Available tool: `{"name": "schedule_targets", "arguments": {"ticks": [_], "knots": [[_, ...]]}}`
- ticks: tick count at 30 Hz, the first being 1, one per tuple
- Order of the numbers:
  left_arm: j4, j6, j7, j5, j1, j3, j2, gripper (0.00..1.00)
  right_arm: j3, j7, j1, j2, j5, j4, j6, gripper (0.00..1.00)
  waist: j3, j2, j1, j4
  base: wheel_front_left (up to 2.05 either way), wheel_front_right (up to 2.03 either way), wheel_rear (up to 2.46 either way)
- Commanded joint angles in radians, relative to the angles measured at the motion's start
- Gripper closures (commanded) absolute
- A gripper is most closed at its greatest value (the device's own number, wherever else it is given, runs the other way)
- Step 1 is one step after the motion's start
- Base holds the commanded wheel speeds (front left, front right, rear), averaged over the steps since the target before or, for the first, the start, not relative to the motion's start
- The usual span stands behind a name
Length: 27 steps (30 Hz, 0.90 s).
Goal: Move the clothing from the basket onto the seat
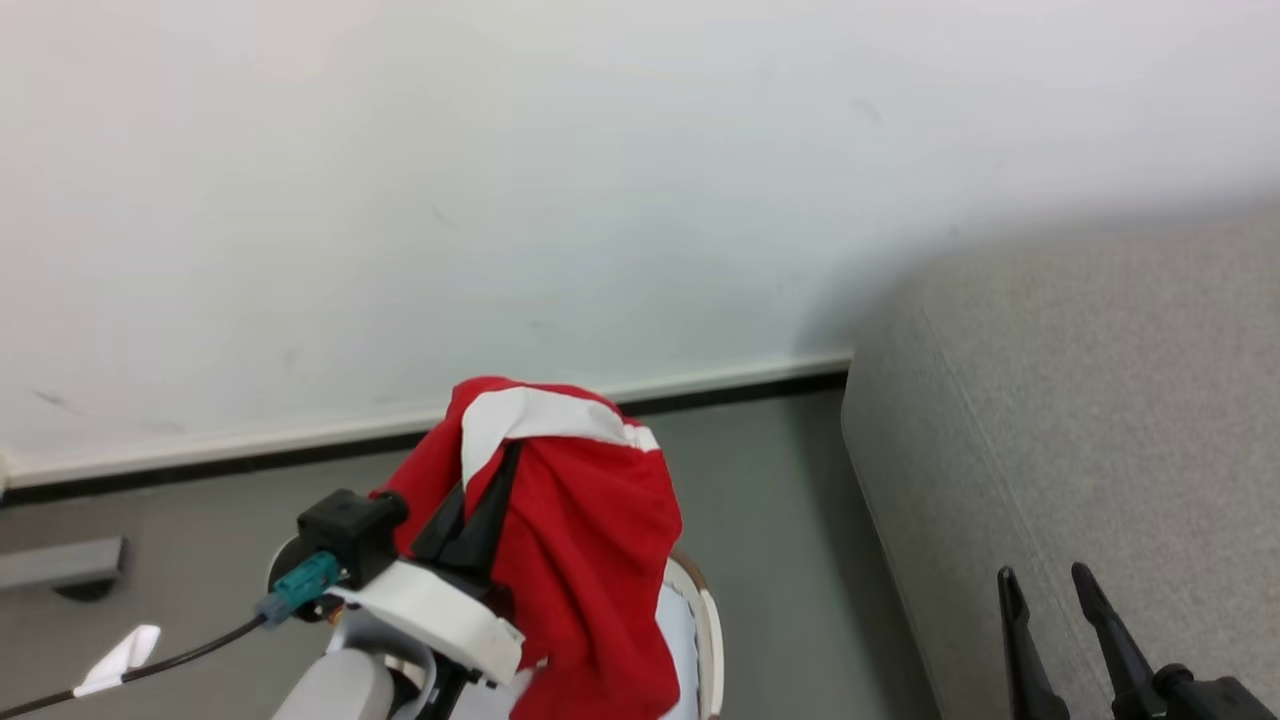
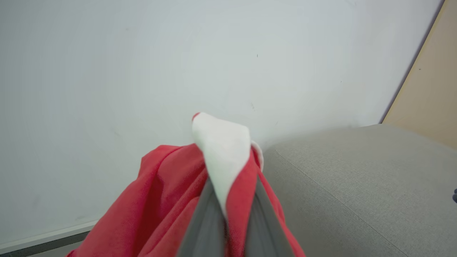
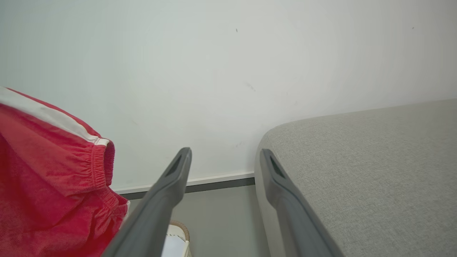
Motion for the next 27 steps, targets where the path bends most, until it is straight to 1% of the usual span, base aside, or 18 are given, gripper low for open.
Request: {"name": "schedule_targets", "arguments": {"ticks": [1,6,12,14,18,20,22,24,27], "knots": [[-0.024,0.006,0.007,-0.007,0.024,0.004,0.013,1.00,0.003,0.000,0.017,-0.002,-0.004,0.000,-0.002,0.00,-0.058,-0.0001,0.0006,0.019,0.00,0.00,0.00],[-0.126,0.026,0.057,-0.030,0.082,0.012,0.038,1.00,0.013,0.001,0.044,-0.002,-0.010,0.000,-0.002,0.00,-0.093,-0.0001,0.0006,0.014,0.00,0.00,0.00],[-0.210,0.045,0.099,-0.050,0.120,0.019,0.058,1.00,0.023,0.001,0.044,-0.002,-0.031,-0.006,-0.002,0.00,-0.095,-0.0001,0.0006,0.013,0.00,0.00,0.00],[-0.223,0.046,0.108,-0.052,0.126,0.016,0.061,1.00,0.034,0.001,0.038,-0.002,-0.038,-0.006,-0.002,0.00,-0.093,-0.0001,0.0006,0.012,0.00,0.00,0.00],[-0.235,0.033,0.118,-0.057,0.132,-0.001,0.064,1.00,0.076,0.001,0.013,-0.002,-0.059,-0.006,-0.002,0.00,-0.090,-0.0001,0.0006,0.007,0.00,0.00,0.00],[-0.235,0.025,0.122,-0.063,0.129,-0.006,0.065,1.00,0.115,0.001,-0.009,-0.004,-0.071,-0.002,-0.002,0.00,-0.086,-0.0001,0.0006,-0.003,0.00,0.00,0.00],[-0.229,0.020,0.123,-0.054,0.121,-0.013,0.072,1.00,0.178,0.001,-0.046,-0.023,-0.071,0.008,-0.002,0.00,-0.083,-0.0001,0.0006,-0.015,0.00,0.00,0.00],[-0.219,0.013,0.130,-0.046,0.108,-0.023,0.077,1.00,0.259,0.000,-0.097,-0.056,-0.061,0.024,-0.002,0.00,-0.080,-0.0001,0.0006,-0.026,0.00,0.00,0.00],[-0.204,0.002,0.135,-0.041,0.089,-0.042,0.081,1.00,0.410,0.001,-0.197,-0.118,-0.036,0.056,-0.002,0.00,-0.078,-0.0001,0.0006,-0.041,0.00,0.00,0.00]]}}
